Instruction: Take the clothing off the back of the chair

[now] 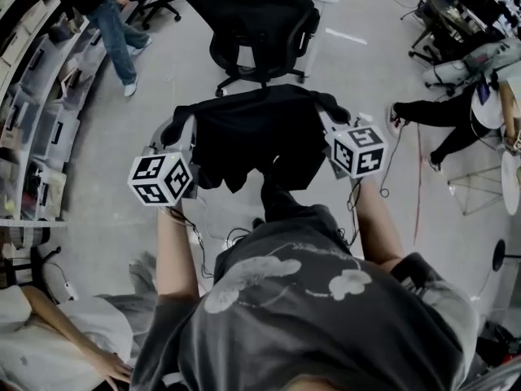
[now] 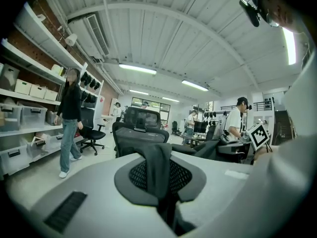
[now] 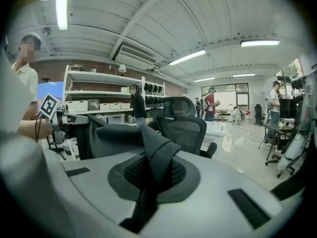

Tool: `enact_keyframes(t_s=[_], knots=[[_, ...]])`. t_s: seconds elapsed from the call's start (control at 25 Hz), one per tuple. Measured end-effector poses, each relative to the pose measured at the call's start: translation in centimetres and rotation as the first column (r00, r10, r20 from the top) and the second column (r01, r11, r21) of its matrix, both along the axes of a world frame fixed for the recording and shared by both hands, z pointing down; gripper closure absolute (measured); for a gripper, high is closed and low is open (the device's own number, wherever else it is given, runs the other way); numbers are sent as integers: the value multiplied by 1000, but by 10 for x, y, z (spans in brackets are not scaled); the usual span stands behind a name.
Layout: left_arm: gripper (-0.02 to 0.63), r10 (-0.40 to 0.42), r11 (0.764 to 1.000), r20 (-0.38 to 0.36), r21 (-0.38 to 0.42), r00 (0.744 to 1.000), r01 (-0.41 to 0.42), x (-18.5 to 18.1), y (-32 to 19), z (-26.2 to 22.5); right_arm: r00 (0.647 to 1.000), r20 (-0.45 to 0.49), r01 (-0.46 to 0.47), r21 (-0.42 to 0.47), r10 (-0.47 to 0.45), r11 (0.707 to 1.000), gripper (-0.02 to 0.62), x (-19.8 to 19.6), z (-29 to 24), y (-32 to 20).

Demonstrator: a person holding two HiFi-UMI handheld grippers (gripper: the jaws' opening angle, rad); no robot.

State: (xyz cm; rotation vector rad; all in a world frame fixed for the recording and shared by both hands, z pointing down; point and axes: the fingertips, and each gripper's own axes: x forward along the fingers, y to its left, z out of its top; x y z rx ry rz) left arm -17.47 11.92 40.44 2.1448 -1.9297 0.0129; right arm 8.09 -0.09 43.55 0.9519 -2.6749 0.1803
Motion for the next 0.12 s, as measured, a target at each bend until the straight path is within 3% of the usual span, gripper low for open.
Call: enact_keyframes(t_s=[0.12], knots=[[598,-2,1000,-2,-2,1000,2,-5,4,2,1000,-5,2,-1,-2,1000,594,-5,1,4]])
